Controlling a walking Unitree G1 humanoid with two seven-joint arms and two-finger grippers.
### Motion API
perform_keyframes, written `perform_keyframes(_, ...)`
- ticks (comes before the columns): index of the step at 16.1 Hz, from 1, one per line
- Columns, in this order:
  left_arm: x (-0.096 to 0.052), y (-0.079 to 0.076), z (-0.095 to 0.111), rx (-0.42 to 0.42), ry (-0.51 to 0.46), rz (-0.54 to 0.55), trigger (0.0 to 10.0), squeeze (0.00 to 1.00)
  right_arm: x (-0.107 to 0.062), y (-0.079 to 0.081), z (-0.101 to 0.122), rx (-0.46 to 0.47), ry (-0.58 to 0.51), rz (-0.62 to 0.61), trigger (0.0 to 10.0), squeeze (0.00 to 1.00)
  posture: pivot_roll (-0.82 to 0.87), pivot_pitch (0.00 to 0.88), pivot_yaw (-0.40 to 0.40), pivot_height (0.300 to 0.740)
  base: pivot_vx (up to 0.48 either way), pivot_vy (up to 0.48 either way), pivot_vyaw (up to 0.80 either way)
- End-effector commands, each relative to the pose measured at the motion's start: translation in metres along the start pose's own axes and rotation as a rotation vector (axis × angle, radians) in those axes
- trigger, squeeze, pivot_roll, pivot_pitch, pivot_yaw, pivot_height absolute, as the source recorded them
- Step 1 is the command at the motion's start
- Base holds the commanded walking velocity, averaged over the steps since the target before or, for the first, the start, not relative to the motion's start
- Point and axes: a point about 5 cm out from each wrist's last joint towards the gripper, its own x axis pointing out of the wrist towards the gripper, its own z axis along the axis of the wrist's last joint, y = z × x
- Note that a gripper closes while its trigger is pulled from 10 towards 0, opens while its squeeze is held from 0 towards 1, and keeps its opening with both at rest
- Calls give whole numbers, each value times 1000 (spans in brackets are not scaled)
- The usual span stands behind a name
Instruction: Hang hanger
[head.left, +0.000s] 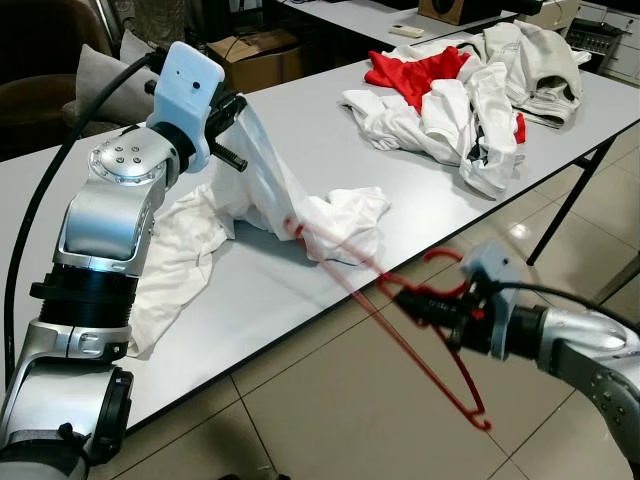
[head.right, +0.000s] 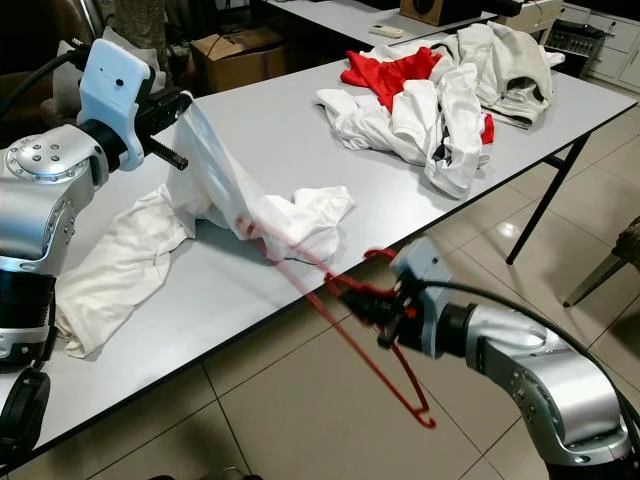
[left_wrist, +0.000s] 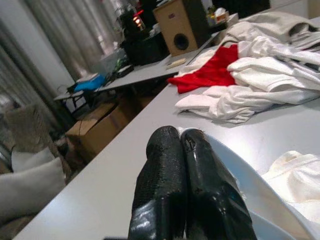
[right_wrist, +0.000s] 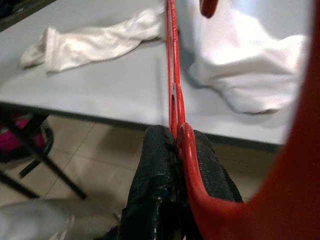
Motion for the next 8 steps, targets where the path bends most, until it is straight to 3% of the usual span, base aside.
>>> perform_keyframes(1,-1,-3,3,42,-18,-36,0,0,-1,-3,11,-25,-62,-32,10000,0,-188,0,69,740,0,0,0)
perform_keyframes(5,0,-13,8,78,-45,-102,0,0,8,-6,32,-40,-194,-68,10000,0,-185,0,75,740,0,0,0)
perform_keyframes(8,1,-23,11,91,-52,-138,0,0,17,-4,34,-49,-194,-25,10000,0,-179,0,73,740,0,0,0)
